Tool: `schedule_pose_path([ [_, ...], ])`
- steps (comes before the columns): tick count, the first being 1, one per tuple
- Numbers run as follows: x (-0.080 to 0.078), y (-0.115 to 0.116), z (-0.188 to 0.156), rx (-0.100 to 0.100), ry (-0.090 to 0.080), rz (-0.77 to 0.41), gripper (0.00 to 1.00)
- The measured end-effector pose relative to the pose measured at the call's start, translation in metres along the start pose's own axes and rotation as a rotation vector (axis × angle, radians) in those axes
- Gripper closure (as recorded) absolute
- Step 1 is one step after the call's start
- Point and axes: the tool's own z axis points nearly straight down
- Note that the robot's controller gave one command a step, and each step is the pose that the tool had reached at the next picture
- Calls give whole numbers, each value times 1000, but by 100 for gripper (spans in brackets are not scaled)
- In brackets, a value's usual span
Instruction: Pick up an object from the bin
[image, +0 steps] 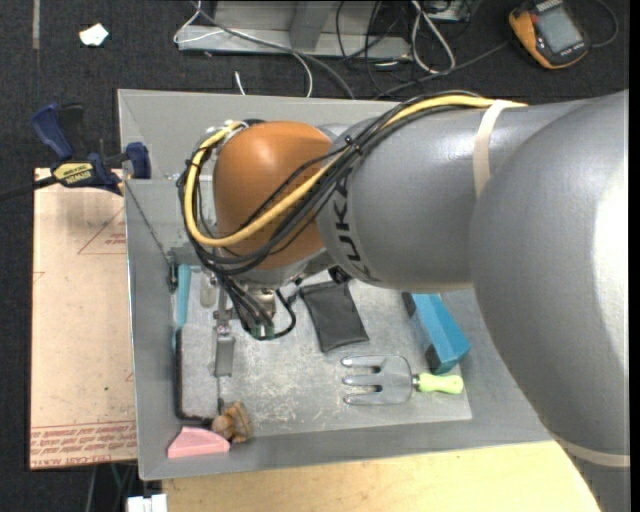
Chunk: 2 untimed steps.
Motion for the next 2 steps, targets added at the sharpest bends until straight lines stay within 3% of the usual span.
schedule_pose_path([
  [1, -2, -1, -5, -1, -7, 4, 0],
  [2, 7, -59, -55, -1, -1, -35, 0],
])
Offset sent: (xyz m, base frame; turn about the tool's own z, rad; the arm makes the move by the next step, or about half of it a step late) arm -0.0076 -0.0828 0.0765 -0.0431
